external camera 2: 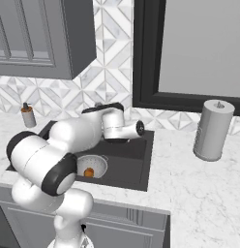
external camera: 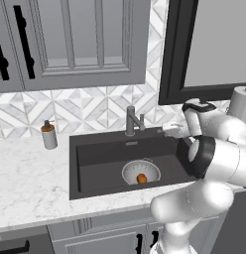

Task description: Put the colander in the sink, put the peach in the colander, and turn on the sink faucet and pour water over the colander.

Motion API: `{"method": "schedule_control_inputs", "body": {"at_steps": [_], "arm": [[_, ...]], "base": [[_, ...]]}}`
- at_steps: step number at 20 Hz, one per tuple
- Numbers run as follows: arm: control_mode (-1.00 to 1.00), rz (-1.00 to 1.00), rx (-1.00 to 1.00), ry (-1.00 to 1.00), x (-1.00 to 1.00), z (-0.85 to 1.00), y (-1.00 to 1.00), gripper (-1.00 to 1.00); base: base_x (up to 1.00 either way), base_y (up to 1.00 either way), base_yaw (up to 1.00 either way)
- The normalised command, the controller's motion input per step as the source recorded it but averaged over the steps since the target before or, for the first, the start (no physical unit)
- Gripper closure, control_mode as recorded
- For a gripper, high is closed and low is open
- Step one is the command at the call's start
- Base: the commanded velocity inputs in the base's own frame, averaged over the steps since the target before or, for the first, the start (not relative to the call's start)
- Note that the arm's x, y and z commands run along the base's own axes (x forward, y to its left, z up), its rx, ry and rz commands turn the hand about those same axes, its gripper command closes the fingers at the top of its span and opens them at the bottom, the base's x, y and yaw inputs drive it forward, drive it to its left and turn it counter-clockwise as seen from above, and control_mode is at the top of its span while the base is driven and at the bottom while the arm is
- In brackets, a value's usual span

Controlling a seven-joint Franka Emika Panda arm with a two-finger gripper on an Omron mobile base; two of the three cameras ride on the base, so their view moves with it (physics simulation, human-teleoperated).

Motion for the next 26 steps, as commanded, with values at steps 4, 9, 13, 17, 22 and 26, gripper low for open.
{"method": "schedule_control_inputs", "body": {"at_steps": [4, 9, 13, 17, 22, 26], "arm": [[-1.00, 0.00, 0.00, -0.01, 0.59, 0.24, -0.06, -1.00], [-1.00, 0.00, 0.00, 0.00, 0.44, 0.19, -0.04, -1.00], [-1.00, 0.00, 0.00, 0.00, 0.24, 0.02, 0.00, -1.00], [-1.00, 0.00, 0.00, 0.00, 0.19, 0.00, 0.00, -1.00], [-1.00, 0.00, 0.00, 0.00, 0.37, 0.00, 0.02, -1.00], [-1.00, 0.00, 0.00, 0.00, 0.23, 0.00, 0.09, -1.00]], "base": [[0.00, 0.00, 0.00], [0.00, 0.00, 0.00], [0.00, 0.00, 0.00], [0.00, 0.00, 0.00], [0.00, 0.00, 0.00], [0.00, 0.00, 0.00]]}}
